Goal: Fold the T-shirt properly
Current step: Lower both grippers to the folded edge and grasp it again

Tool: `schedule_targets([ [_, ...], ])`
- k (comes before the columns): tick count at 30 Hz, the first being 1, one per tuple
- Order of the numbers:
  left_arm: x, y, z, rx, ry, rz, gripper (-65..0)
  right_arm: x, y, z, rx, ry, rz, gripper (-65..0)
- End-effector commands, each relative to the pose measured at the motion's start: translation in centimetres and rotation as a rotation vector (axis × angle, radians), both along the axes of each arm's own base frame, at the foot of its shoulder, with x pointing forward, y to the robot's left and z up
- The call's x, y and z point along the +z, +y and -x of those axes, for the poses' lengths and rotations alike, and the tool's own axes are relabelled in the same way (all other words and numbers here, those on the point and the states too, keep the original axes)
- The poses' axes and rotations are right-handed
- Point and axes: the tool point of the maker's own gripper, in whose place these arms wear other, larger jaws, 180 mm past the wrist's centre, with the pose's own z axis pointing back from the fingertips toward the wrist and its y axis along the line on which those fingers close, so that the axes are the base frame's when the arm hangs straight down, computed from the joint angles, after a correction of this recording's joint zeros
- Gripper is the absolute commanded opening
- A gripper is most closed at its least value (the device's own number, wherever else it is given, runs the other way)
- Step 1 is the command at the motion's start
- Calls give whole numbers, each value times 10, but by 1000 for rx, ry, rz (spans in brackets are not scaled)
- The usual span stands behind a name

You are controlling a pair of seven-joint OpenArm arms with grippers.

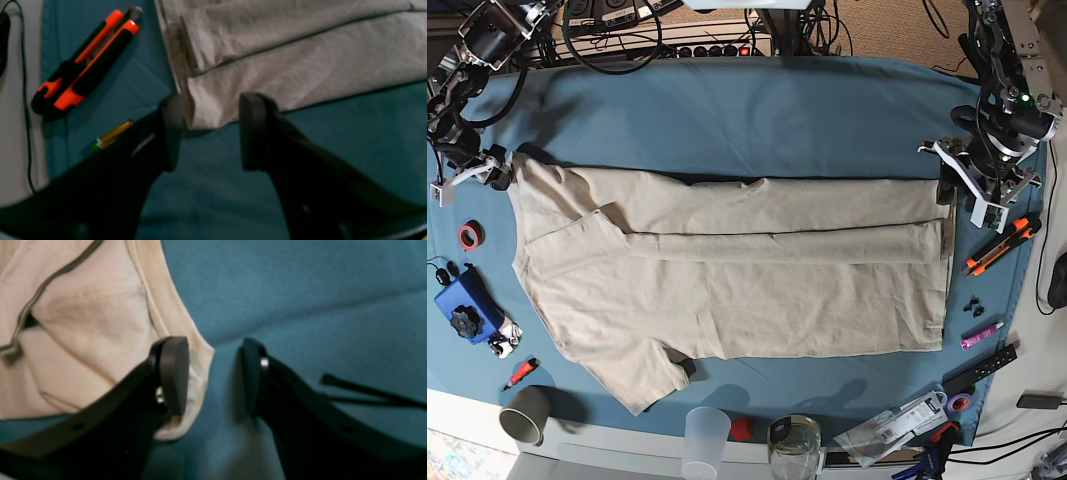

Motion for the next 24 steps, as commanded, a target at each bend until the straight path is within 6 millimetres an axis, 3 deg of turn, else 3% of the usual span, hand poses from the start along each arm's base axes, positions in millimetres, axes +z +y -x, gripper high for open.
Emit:
schedule_targets([
  [1, 12, 1, -5, -8, -46, -6, -388, -7, 4, 11, 30, 69, -16, -387],
  [7, 15, 1, -8, -8, -69, -1, -388, -2, 40, 14, 127, 73, -203, -387],
  [20, 25, -5, -16, -1, -149, 27, -388, -1, 40, 14, 126, 68, -206, -387],
  [24, 15, 16, -18, 73, -130, -48, -388, -1, 40, 14, 126, 68, -206, -387],
])
